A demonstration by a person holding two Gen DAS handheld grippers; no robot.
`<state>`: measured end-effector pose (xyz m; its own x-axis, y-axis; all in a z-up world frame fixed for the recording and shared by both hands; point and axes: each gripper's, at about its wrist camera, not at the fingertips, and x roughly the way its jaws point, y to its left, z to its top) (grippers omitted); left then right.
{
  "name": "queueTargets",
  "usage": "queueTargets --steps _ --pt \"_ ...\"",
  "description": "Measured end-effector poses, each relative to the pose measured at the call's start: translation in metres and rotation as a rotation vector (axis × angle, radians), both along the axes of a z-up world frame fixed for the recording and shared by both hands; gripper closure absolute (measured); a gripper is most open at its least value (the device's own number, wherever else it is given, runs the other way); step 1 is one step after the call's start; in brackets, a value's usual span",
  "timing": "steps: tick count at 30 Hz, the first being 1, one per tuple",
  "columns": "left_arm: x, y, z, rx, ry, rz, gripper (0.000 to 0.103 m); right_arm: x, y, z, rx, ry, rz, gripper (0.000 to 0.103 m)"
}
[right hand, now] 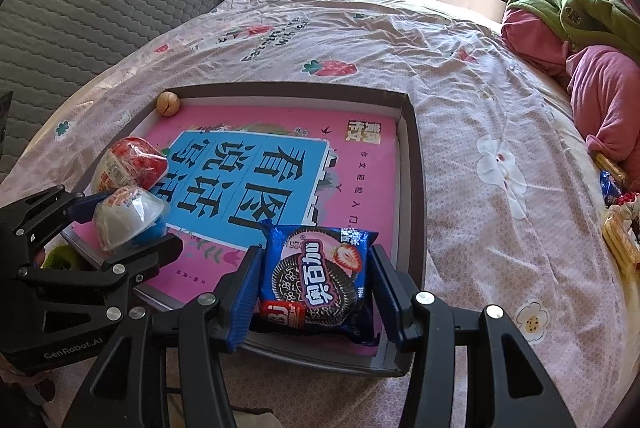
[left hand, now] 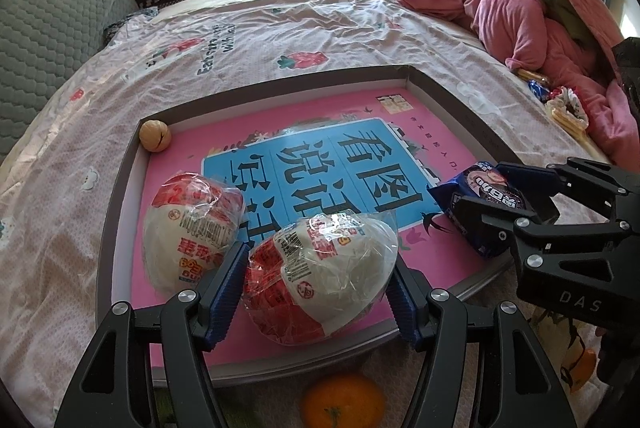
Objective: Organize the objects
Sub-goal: 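Lower the red-and-white egg onto the book with left gripper while right gripper lowers the cookie packet, then open left gripper to release the egg while right gripper releases the cookie packet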
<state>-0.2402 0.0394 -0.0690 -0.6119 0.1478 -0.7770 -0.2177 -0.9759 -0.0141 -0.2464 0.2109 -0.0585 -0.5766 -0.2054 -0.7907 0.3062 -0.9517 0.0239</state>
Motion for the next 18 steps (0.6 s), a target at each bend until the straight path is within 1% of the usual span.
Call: queueTargets --steps 10,11,13,18 --pt "0.0022 0.0016 0.0016 -0.009 0.000 -0.009 0.035 0.0021 0.0024 0.0062 -0.009 0.027 -0.004 0.049" --pt "0.0026 0.0016 0.0020 -0.009 0.001 -0.009 0.035 0.0023 0.0027 0.0063 -0.008 0.029 -0.004 0.048" --pt "0.0034 0.0010 0.0033 -0.004 0.006 -0.012 0.030 0.0027 0.0031 0.0069 -0.009 0.033 -0.006 0.047" --pt "0.0050 0.0008 0.0081 -0.001 0.021 -0.016 0.029 0.0026 0.0050 0.0094 -0.011 0.048 -0.013 0.046"
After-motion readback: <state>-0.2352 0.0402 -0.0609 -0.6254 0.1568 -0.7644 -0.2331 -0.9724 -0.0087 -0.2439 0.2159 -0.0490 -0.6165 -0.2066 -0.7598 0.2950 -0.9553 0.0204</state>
